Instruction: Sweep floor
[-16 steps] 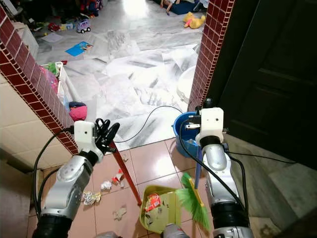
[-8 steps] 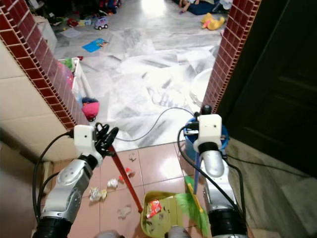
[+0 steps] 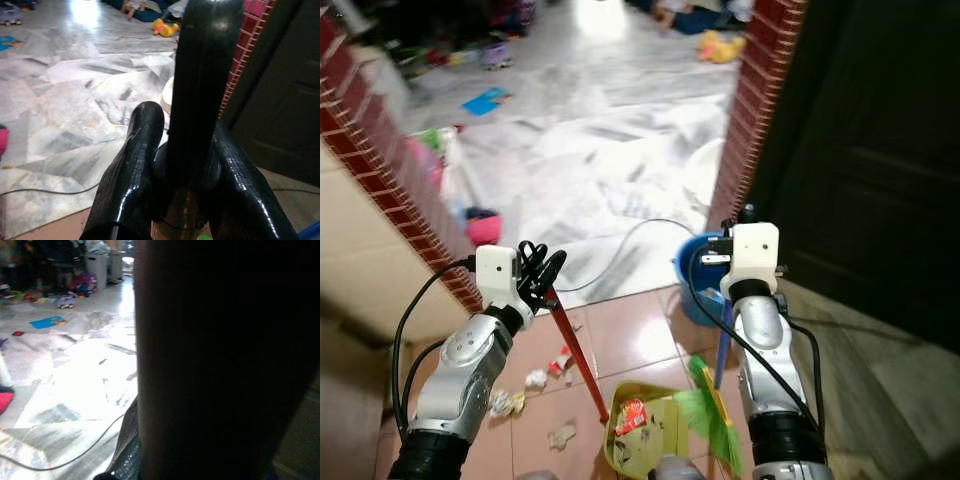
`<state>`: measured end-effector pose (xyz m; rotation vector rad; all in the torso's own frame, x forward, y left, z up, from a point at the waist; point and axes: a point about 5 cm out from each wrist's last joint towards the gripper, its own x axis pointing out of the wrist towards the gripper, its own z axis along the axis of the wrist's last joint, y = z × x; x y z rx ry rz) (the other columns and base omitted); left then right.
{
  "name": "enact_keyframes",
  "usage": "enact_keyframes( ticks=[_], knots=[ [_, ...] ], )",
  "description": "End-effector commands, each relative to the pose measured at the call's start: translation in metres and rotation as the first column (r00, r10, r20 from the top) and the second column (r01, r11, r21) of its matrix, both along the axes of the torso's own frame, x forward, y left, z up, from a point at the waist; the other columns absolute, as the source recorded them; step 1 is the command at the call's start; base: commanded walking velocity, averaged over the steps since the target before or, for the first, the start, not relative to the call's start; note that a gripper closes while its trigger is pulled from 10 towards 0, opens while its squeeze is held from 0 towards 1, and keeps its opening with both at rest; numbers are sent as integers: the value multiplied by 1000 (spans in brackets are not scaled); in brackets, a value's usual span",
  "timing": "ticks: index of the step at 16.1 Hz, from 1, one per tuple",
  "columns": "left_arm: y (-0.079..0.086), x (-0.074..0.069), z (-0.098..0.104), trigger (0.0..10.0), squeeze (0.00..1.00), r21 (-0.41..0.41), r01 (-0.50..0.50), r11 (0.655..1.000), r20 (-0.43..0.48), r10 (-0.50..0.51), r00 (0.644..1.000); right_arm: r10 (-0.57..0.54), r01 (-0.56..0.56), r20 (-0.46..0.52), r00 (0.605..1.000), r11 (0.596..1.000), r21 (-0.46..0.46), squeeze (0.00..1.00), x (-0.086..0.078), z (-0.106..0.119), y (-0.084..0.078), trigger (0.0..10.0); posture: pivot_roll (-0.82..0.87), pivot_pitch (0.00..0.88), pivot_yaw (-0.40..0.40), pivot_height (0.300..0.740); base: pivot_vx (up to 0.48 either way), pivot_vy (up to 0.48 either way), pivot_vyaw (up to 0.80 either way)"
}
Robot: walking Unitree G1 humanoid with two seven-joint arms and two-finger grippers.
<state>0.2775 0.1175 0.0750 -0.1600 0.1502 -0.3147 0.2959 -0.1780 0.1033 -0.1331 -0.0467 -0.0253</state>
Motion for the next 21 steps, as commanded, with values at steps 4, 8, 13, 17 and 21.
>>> enact_keyframes(
  ticks=[4,8,13,17,21],
  knots=[
    [-2,3,5,10000,0,-18,6,1000,25,-6,1000,16,-16,-12,1000,1000,-2,0,-1,-2,4,10000,-106,0,84,740,0,-338,0],
    [-2,3,5,10000,0,-25,3,1000,27,-2,1000,8,-8,-20,1000,1000,-17,0,-3,-3,-2,10000,-110,0,79,740,0,-249,0],
    [1,7,12,10000,0,-53,-29,998,55,32,998,6,-6,-28,1000,1000,-22,0,-4,-3,-4,10000,-110,0,78,740,0,0,0],
    [15,19,44,10000,0,-101,-148,984,169,164,972,-1,0,-47,999,1000,-30,0,-11,-9,-8,10000,-105,0,68,740,0,0,0],
    [42,28,82,10000,0,-106,-324,940,310,341,888,-15,12,-61,998,999,-49,0,-11,-12,-15,10000,-103,0,64,740,0,0,0]
  ],
)
